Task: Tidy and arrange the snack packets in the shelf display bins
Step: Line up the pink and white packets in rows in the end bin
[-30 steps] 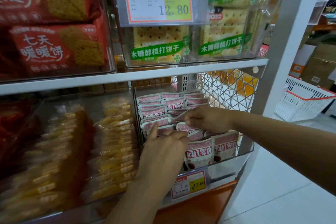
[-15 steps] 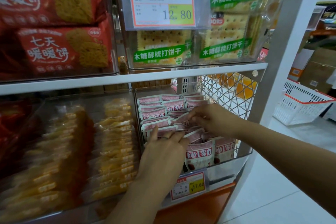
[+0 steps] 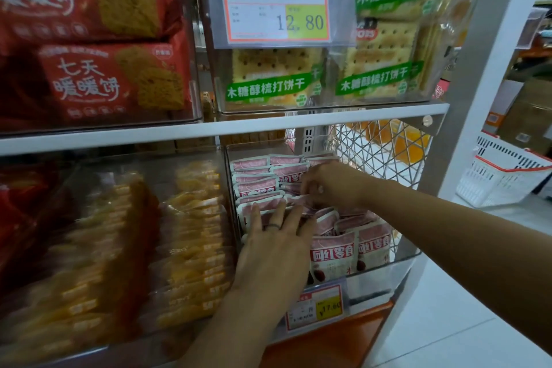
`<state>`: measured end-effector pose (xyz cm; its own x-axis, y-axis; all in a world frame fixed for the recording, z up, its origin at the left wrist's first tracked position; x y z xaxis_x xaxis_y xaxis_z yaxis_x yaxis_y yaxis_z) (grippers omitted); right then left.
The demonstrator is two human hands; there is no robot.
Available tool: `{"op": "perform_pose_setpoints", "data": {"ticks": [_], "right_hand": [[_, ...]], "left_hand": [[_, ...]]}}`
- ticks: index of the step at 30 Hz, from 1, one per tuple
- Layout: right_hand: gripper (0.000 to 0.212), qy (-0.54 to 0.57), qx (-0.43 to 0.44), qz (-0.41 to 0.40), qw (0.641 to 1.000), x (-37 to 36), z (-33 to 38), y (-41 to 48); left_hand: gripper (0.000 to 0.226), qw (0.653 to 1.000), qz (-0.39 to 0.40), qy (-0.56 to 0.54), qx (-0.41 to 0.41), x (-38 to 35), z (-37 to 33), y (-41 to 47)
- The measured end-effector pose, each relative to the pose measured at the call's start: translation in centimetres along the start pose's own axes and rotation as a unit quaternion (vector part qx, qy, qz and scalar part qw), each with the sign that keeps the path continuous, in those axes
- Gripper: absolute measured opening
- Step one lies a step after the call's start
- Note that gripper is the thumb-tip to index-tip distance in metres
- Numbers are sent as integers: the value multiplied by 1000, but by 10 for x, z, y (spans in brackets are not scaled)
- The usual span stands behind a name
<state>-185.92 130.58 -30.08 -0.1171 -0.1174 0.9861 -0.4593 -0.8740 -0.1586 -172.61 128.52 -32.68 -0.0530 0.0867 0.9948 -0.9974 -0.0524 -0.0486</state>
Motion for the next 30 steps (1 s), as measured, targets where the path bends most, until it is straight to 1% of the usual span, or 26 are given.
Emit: {"op": "perform_pose_setpoints", "data": {"ticks": [5,7,9,11,12,14,15,17,21,24,27,30], "right_hand": [[16,-18,-37,-57,998,0,-14,-7],[15,-10,-43,-42,998,-5,-16,-8],[13,6,-31,-4,999,-6,-15,-9],[16,20,-20,22,999,0,-13,-9],[19,22,-19,16,999,5,-12,-6],[24,19,-27,-29,999,18,-5,-1],[22,30,-23,-49,998,22,0,2],[19,68,5,-59,996,24,15,10],[26,116,48,-45,991,21,33,26],[36,110,42,-21,993,20,36,39],[32,72,25,39,996,10,46,54],[27,59,-1,102,993,5,51,64]], "left_hand": [[69,1000,20,-8,3,-2,0,1],[67,1000,22,-13,6,-3,1,2],[66,1000,20,-13,5,-3,1,2],[65,1000,11,-16,7,-2,1,2],[65,1000,8,-16,9,-2,1,1],[65,1000,2,-16,9,-1,1,1],[64,1000,-3,-17,9,-1,1,0],[62,1000,-22,-22,4,2,1,-3],[48,997,-64,-45,1,24,11,-15],[40,992,-90,-70,61,34,47,-26],[41,980,-80,-134,124,28,79,-36],[44,972,-62,-186,128,21,84,-38]]}}
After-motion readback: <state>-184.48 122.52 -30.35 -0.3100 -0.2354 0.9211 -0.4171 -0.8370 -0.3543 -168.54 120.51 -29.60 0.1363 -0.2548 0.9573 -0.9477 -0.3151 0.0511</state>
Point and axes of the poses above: each hand's wrist, its own y-axis towards the middle knuckle, its own x-axis out of the back of the hand, z = x × y, the point moved 7 cm from there along y, towards the middle knuckle, and after that the axes turned 11 degrees about z, right-handed, at the moved point
